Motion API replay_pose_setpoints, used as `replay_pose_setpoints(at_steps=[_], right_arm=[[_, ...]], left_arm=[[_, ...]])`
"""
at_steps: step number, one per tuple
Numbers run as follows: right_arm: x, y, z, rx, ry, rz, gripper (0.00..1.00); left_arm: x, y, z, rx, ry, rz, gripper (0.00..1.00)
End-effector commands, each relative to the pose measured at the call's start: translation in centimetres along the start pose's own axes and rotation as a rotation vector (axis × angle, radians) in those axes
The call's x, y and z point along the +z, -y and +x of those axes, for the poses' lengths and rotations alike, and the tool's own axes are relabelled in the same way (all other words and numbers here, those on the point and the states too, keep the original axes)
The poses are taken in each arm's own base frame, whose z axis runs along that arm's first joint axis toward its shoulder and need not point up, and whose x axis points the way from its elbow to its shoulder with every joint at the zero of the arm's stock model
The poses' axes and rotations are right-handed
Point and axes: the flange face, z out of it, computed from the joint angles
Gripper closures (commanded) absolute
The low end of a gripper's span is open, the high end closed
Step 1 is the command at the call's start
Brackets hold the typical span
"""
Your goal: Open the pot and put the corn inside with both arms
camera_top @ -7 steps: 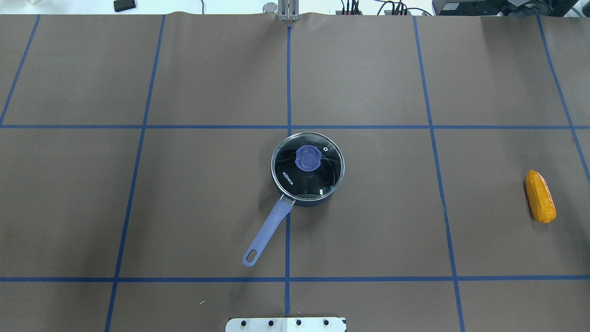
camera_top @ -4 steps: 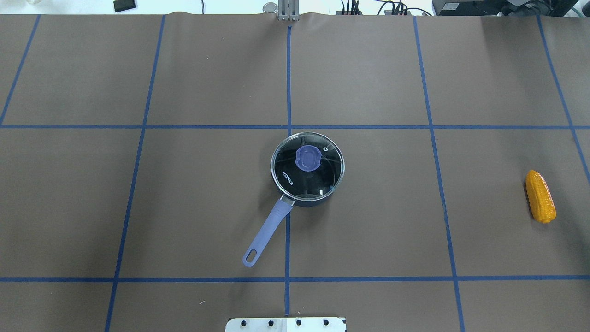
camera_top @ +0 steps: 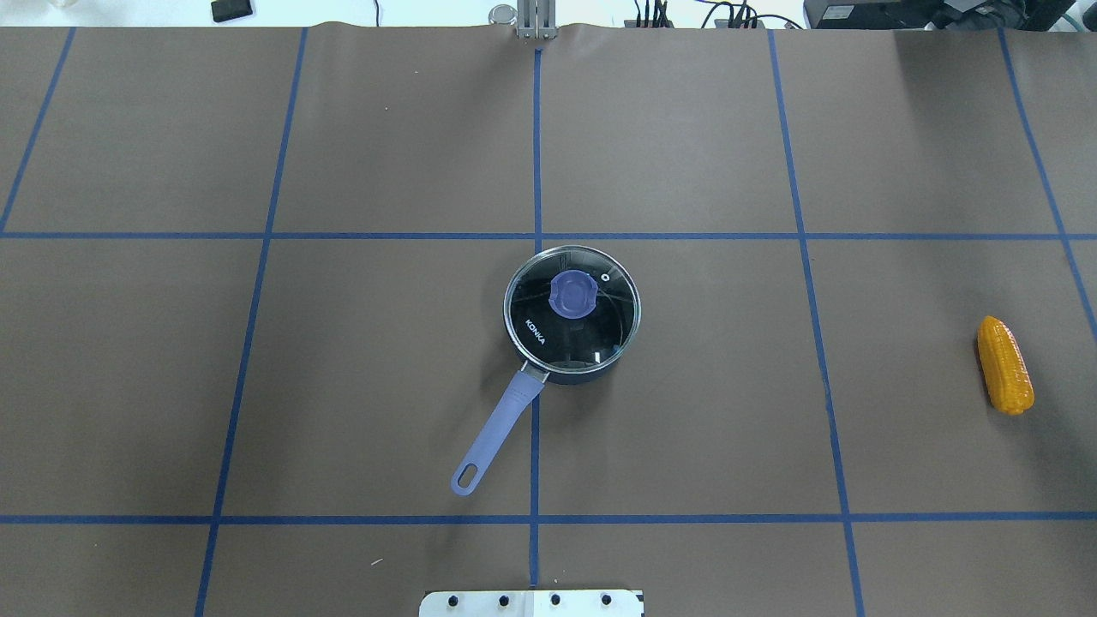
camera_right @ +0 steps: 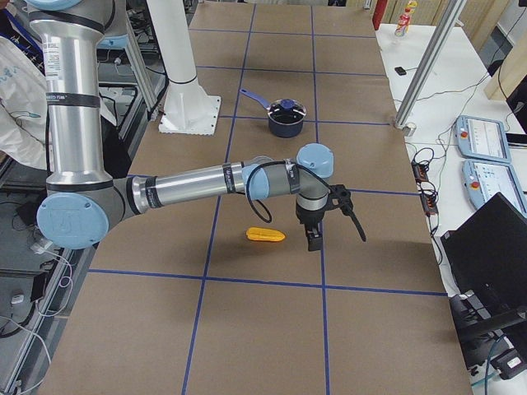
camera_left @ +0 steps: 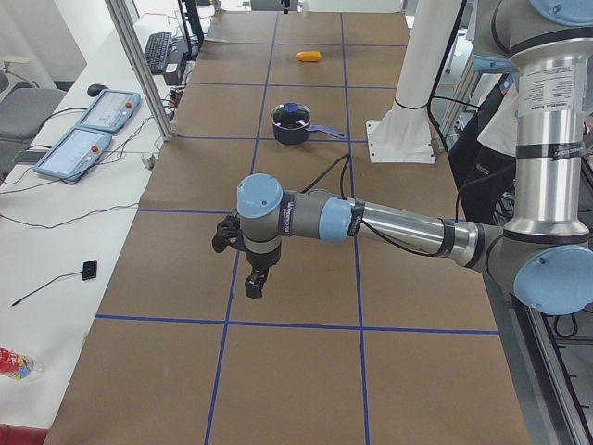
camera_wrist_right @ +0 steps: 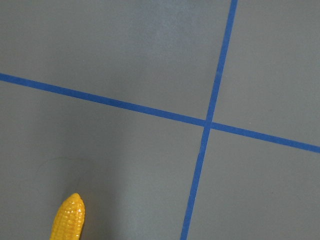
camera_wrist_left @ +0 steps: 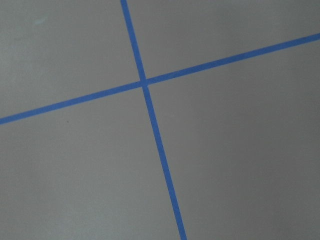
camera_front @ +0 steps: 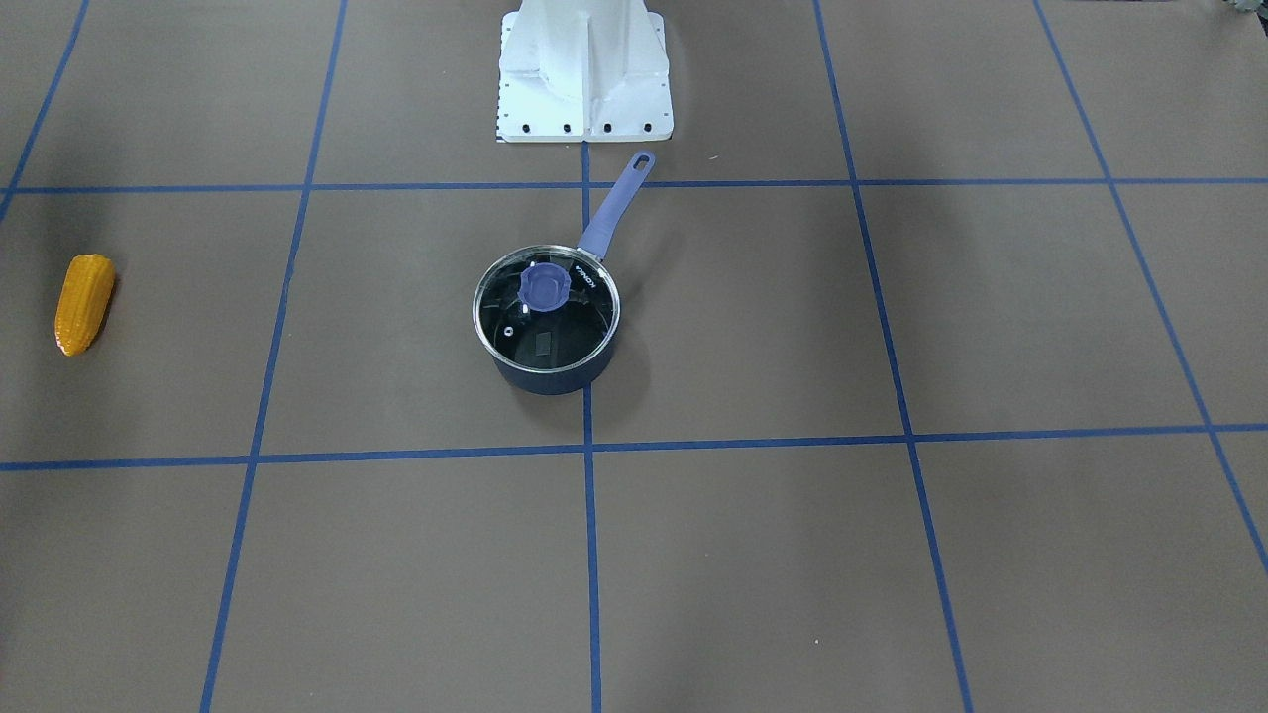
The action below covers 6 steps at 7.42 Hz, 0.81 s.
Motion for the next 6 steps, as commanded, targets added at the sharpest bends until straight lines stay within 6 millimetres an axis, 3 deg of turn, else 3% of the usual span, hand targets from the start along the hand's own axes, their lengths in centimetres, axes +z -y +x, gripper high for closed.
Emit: replay_pose_setpoints(at_steps=[1,2,3,4,6], right_arm=[[-1.6,1.6,-1.2,-0.022,0.006,0.035,0.00],[-2.6,3.0,-2.0,-0.048,0.004,0.060,0.00],[-3.6,4.2,-2.8,-0.066,0.003,0.082,0.00],[-3.8,4.8,-3.0,-0.067,0.002,0.087,0.00],[-3.5,4.9,-3.1,-0.060,0.007,0.081,0.00]], left_arm=[[-0.9,2.9,0.2,0.035,0.005,0.038,0.01],[-2.4,5.2,1.3,0.052,0.012,0.073,0.01],[-4.1,7.4,2.7,-0.051,0.010,0.110,0.01],[-4.6,9.5,4.7,-0.141,-0.005,0.126,0.01],[-2.1,15.0,14.4,-0.203,-0.061,0.090,0.01]])
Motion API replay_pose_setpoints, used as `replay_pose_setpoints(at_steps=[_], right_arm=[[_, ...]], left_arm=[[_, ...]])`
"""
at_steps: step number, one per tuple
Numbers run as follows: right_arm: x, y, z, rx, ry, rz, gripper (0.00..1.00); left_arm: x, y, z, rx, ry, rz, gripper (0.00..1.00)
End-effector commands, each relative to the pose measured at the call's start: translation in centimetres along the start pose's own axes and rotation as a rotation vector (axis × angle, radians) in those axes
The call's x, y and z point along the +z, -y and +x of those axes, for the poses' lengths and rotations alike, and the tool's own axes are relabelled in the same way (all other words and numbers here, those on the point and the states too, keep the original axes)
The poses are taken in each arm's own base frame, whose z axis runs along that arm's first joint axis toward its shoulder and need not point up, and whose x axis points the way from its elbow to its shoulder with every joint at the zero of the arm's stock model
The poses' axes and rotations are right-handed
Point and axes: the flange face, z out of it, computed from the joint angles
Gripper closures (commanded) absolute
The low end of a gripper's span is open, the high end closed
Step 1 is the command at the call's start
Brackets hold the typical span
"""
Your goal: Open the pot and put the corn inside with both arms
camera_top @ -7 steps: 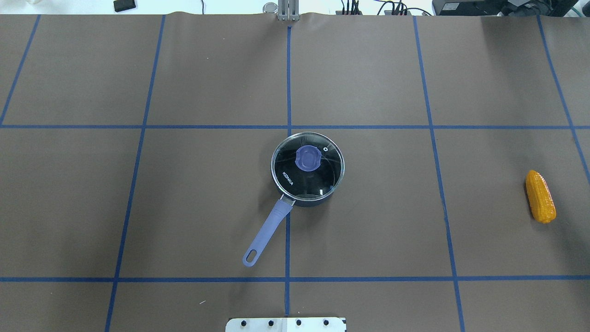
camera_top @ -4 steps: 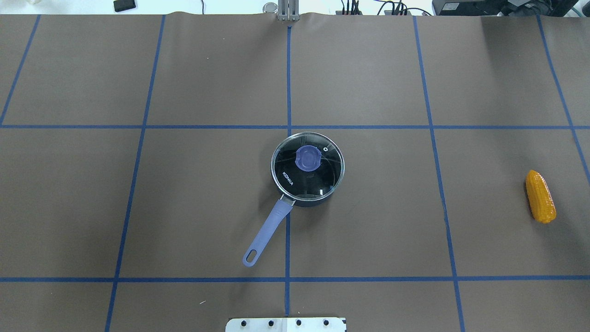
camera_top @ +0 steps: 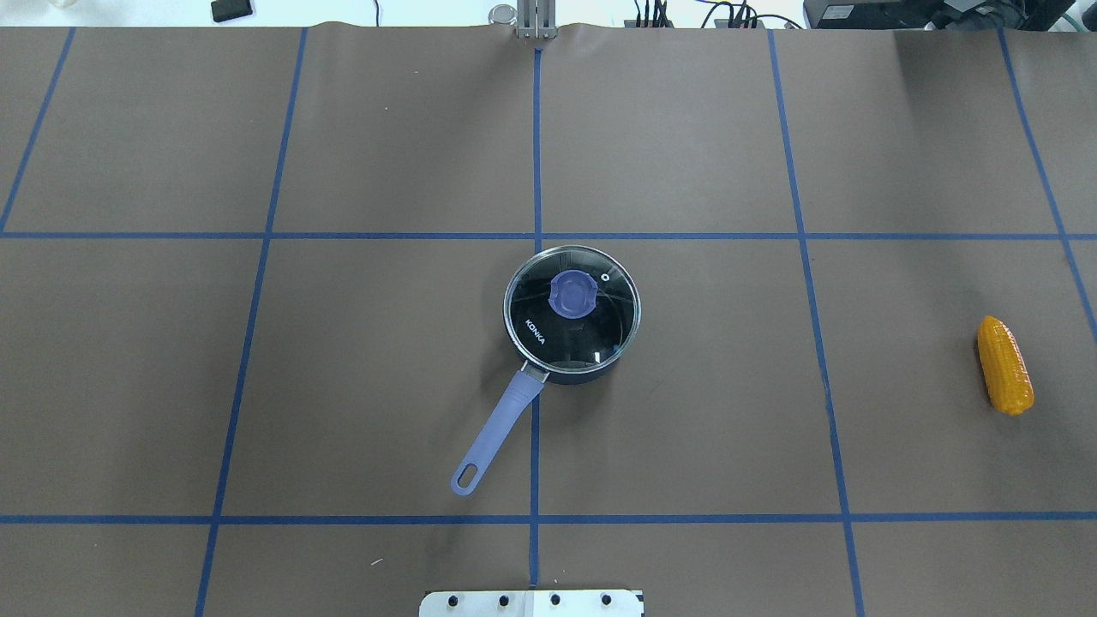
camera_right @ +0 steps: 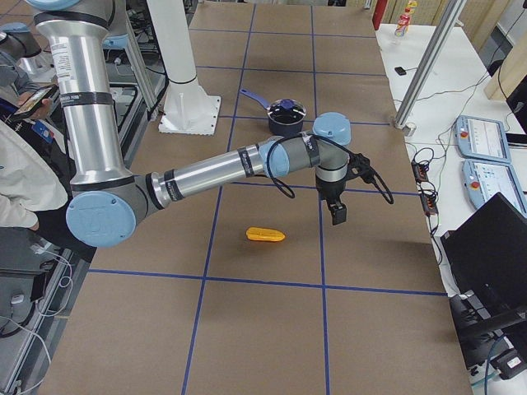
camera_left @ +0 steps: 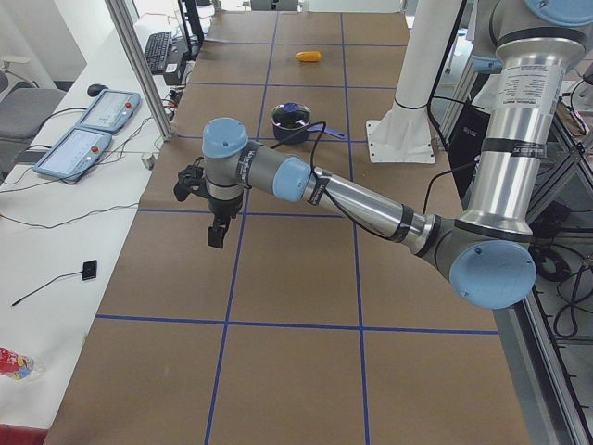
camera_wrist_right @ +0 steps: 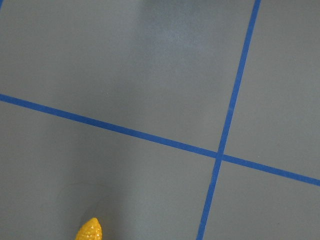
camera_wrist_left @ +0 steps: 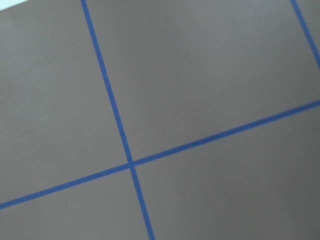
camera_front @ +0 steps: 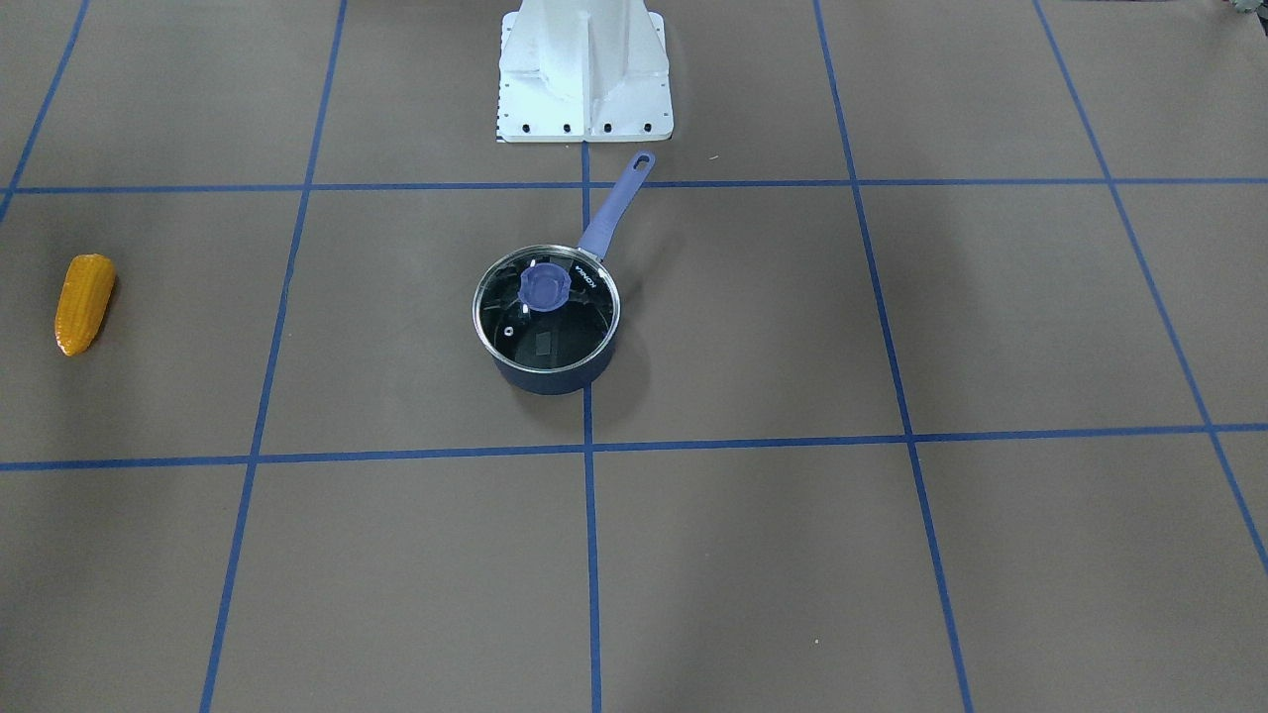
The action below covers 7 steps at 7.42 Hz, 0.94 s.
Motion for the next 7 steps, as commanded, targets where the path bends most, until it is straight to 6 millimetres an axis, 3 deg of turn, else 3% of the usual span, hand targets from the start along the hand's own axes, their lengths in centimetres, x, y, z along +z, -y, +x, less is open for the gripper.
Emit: replay_pose_setpoints(at_steps=[1,2,3,4,5,7], right_arm=[[0.3,-0.3,0.2,0.006,0.002,-0.006,0.00],[0.3,-0.4,0.2,0.007,0.001,-0.007,0.00],[0.4,-0.4,0.3,0.006,0.001,-0.009,0.00],[0.4,-0.5,0.3,0.007,0.000,-0.010,0.00],[0.4,-0.5,0.3,0.007,0.000,-0.010,0.00],[0.5,-0.5,0.3,0.007,0.001,-0.012,0.00]], left_arm=[[2.6,4.1,11.2,-0.065,-0.058,-0.035,0.01],[2.8,5.4,15.5,-0.157,-0.081,-0.032,0.01],[3.7,4.6,20.3,-0.094,-0.116,-0.028,0.01],[5.7,3.2,25.2,-0.019,-0.161,-0.016,0.01],[9.0,1.8,31.2,0.009,-0.160,-0.059,0.01],[10.6,1.4,37.5,-0.023,-0.131,-0.039,0.01]])
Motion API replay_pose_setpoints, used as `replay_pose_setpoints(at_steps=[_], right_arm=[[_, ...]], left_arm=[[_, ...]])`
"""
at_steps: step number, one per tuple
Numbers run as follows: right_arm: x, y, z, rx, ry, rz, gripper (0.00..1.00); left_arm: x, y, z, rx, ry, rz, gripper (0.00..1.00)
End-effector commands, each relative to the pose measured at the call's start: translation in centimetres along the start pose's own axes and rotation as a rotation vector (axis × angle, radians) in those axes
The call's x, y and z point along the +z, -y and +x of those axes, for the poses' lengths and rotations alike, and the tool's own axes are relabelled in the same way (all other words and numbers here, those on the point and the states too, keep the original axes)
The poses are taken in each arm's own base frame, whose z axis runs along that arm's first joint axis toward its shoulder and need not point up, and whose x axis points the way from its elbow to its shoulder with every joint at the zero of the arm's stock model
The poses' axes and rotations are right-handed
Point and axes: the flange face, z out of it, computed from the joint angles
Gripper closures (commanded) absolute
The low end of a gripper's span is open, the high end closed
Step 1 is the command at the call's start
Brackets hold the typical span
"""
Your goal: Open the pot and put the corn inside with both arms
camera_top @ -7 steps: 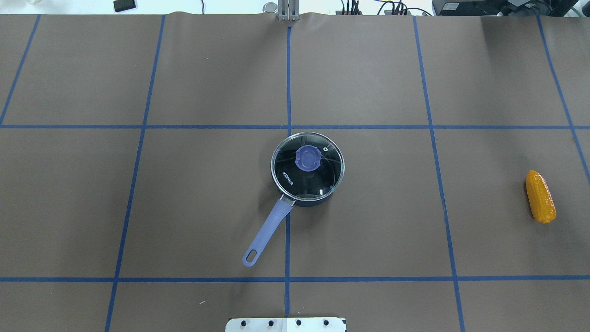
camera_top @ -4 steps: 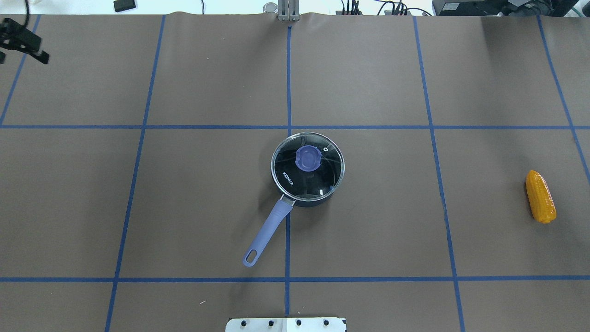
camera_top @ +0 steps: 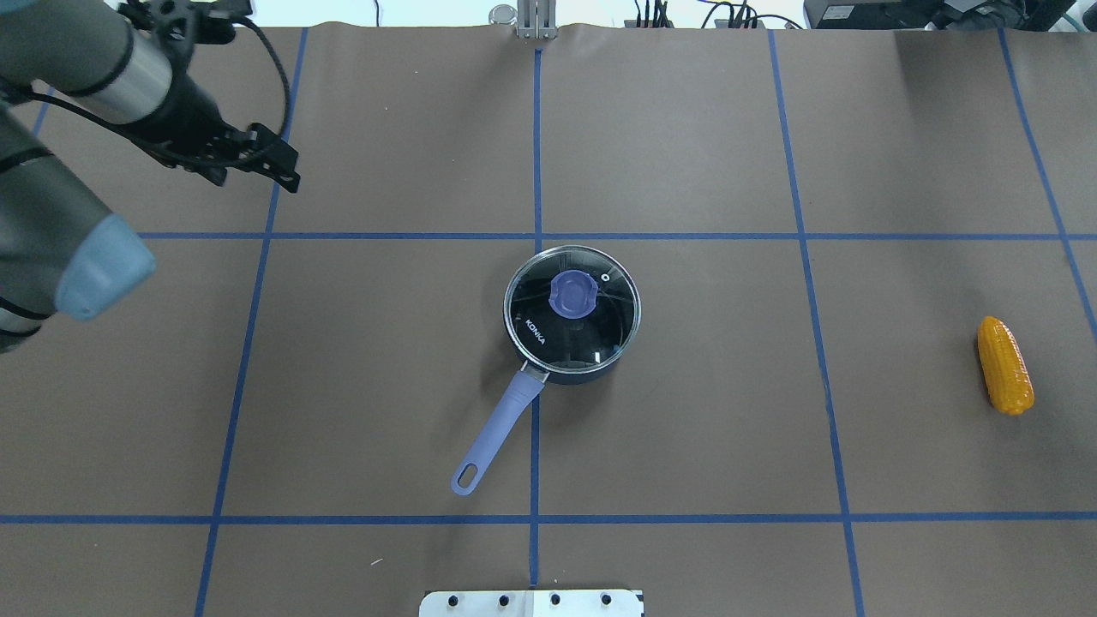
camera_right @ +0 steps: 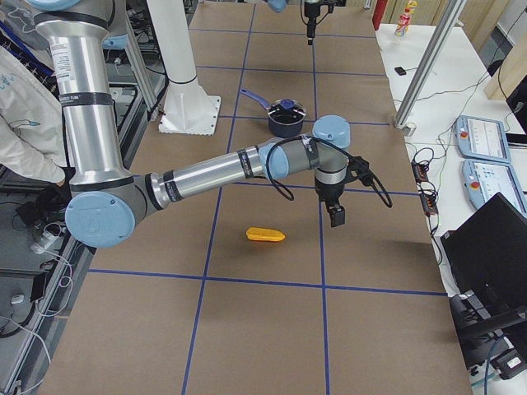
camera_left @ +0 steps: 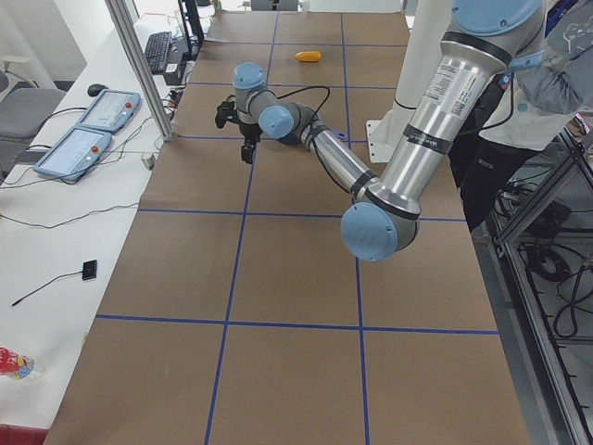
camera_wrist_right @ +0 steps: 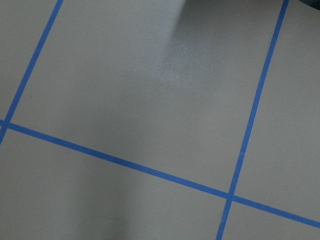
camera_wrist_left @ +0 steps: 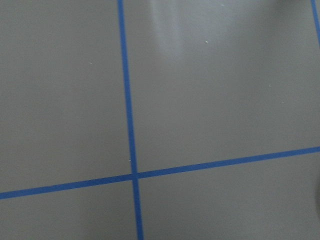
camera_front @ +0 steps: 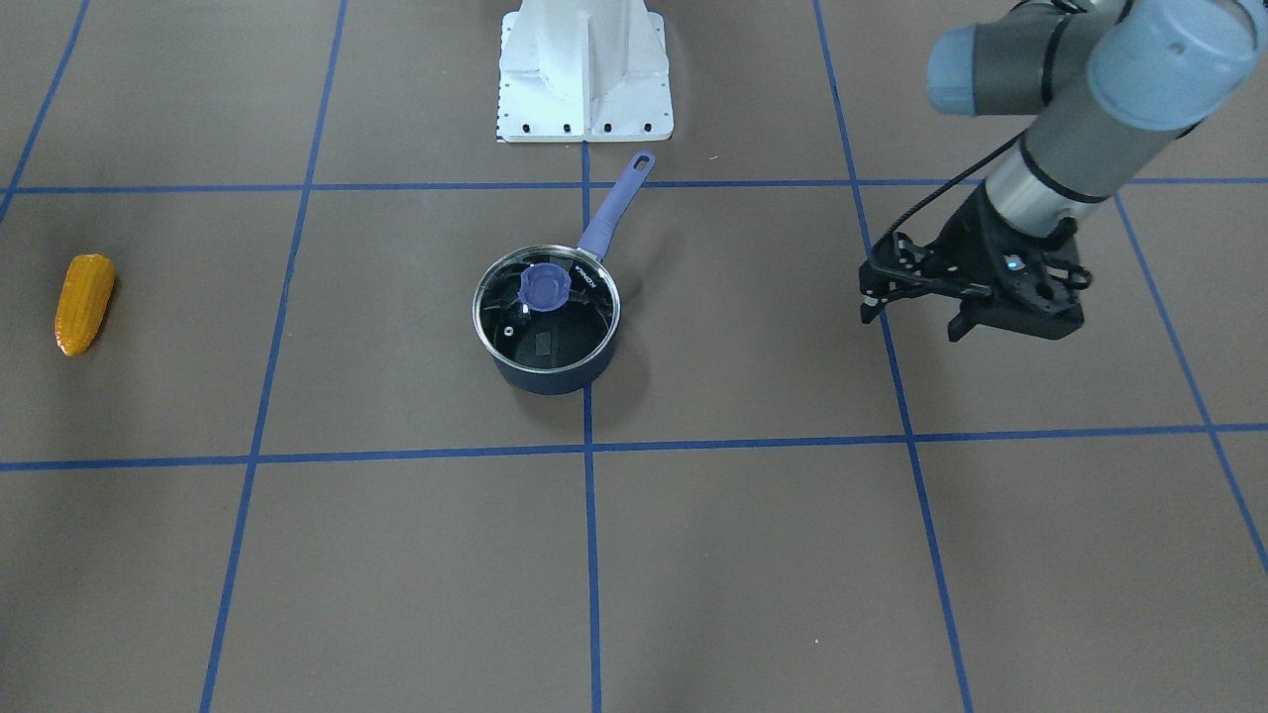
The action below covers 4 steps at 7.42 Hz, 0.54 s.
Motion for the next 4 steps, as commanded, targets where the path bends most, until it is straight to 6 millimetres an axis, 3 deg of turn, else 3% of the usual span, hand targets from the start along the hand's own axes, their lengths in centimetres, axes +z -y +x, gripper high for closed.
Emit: replay_pose_setpoints(at_steps=[1,2,3,4], right_arm=[[0.1,-0.1,0.0,0.000,0.000,-0.002,0.00],[0.0,-0.1,0.1,0.001,0.000,-0.001,0.00],[0.0,-0.1,0.1,0.001,0.000,-0.001,0.00],[0.1,-0.1,0.0,0.000,0.000,-0.002,0.00]], left_arm=[[4.4,-2.4,9.4,-0.088,0.054,0.065,0.00],[5.8,-3.1,14.2,-0.101,0.080,0.063,0.00],[4.8,-1.7,18.8,-0.109,0.086,0.041,0.00],[5.5,-1.8,23.6,-0.125,0.077,0.006,0.00]])
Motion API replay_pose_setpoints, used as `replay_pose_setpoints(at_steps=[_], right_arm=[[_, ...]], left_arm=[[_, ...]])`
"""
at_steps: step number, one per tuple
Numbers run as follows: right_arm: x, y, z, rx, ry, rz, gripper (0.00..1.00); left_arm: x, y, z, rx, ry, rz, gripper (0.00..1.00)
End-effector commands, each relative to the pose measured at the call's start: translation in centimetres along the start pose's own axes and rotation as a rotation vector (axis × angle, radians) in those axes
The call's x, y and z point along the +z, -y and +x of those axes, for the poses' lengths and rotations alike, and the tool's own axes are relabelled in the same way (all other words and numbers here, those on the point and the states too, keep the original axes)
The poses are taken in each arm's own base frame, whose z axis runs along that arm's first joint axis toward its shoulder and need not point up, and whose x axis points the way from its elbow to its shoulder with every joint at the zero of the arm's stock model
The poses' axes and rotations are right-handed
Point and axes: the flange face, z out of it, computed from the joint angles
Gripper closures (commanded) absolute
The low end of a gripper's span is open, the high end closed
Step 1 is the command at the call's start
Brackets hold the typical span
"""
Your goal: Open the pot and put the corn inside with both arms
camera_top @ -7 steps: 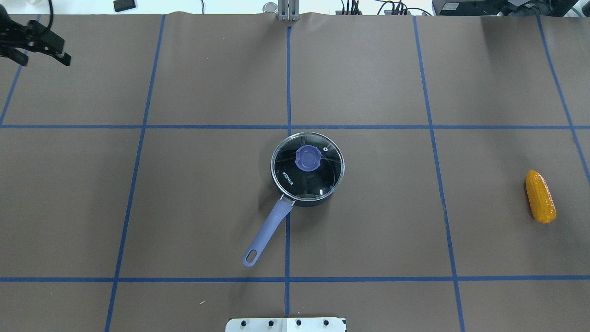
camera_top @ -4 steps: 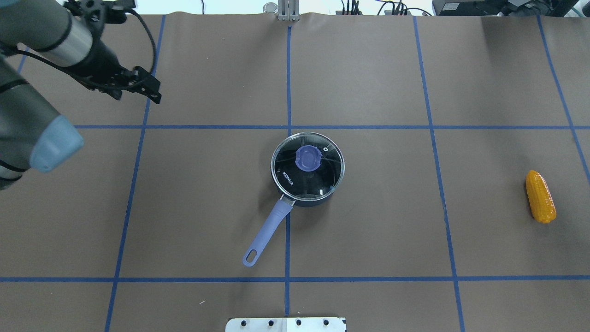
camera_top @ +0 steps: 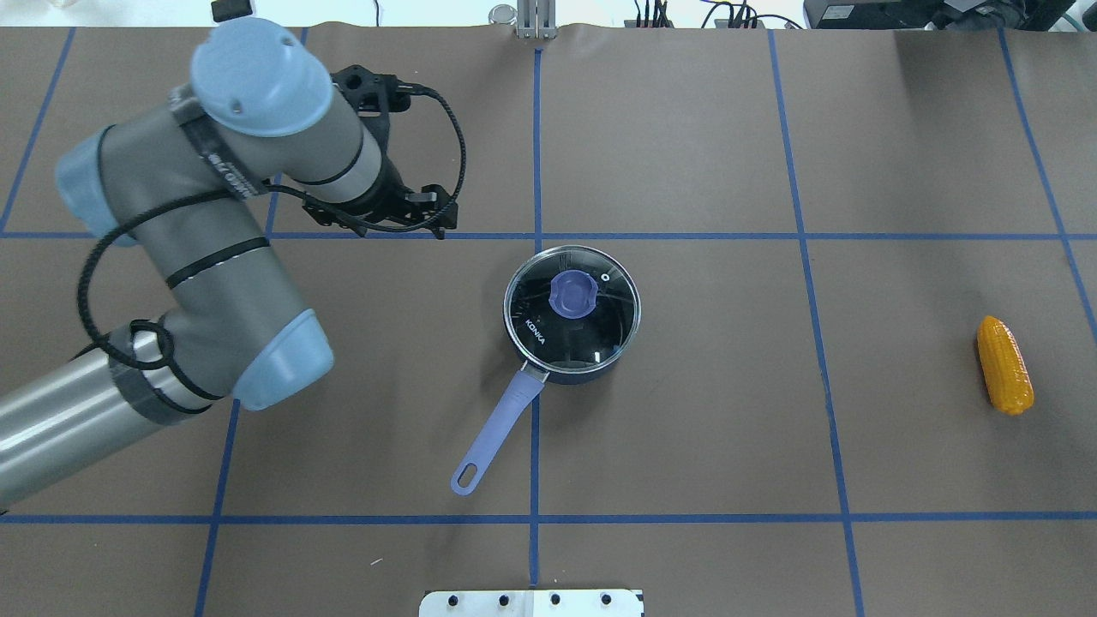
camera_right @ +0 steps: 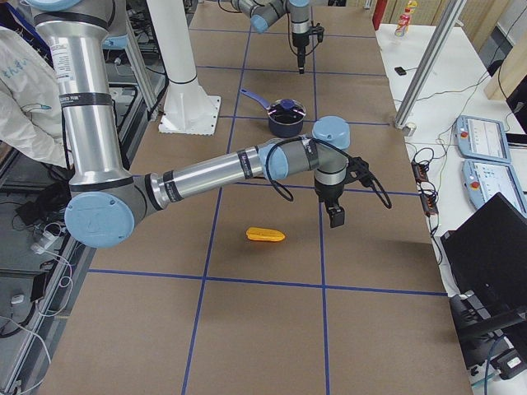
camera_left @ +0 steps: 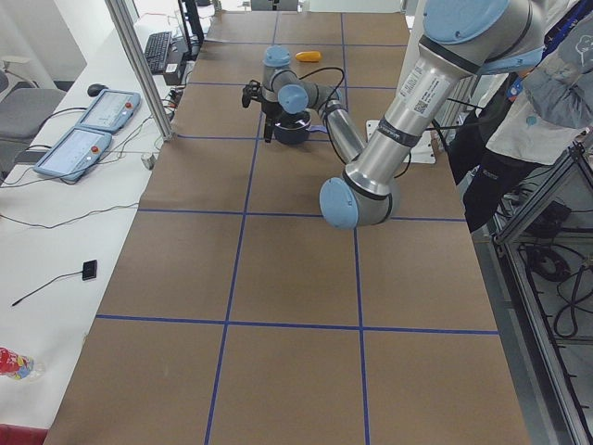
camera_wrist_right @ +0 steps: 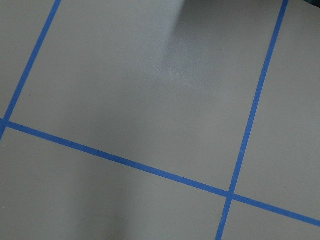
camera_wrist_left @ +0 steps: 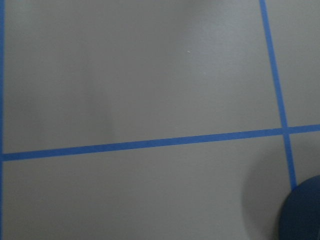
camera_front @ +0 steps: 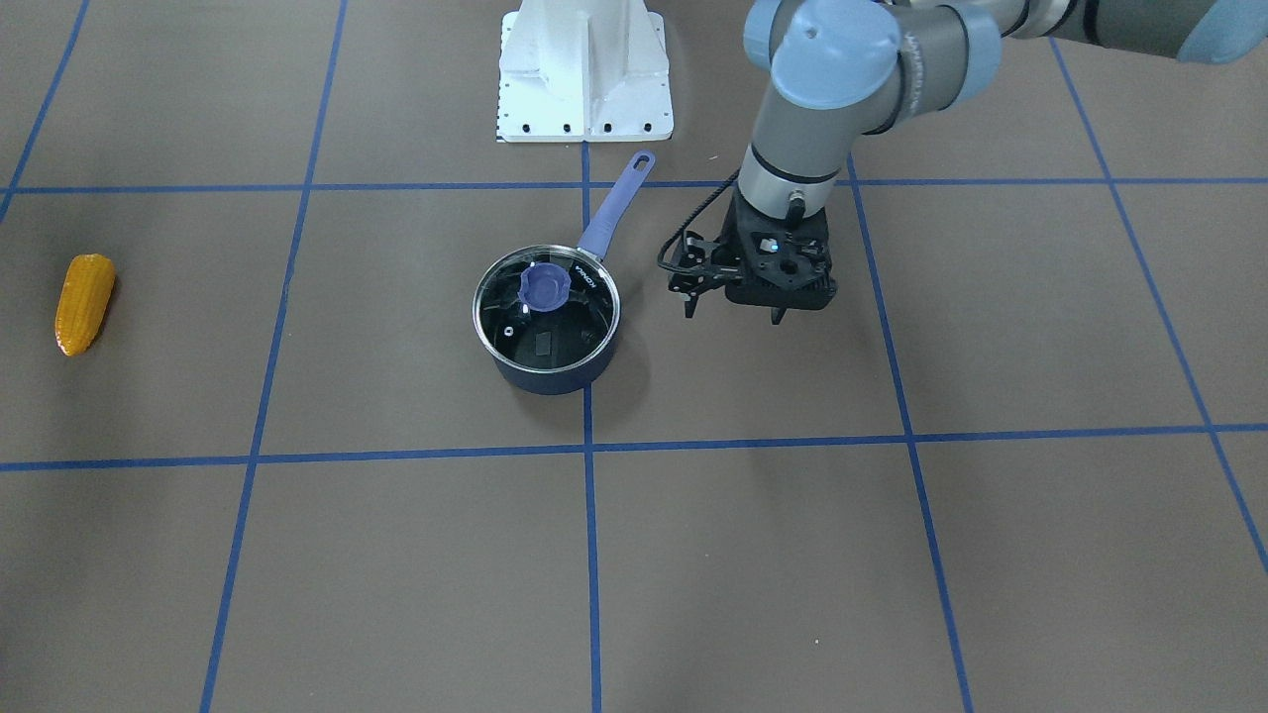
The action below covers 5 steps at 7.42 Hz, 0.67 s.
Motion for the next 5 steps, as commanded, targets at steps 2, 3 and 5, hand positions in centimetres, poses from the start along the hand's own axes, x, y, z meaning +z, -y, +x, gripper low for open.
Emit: replay_pose_setpoints(at_steps=[2,3,5], right_arm=[[0.2,-0.1,0.1,0.002,0.000,-0.004,0.00],[0.1,-0.1,0.0,0.001,0.000,-0.003,0.00],[0.2,-0.3,0.2,0.005,0.000,-0.006,0.00]], left_arm=[[0.7,0.2,14.2,-0.038,0.004,-0.064,0.00],[1.0,0.9,16.5,-0.052,0.013,-0.073,0.00],[2.3,0.1,16.4,-0.035,0.026,-0.083,0.02]])
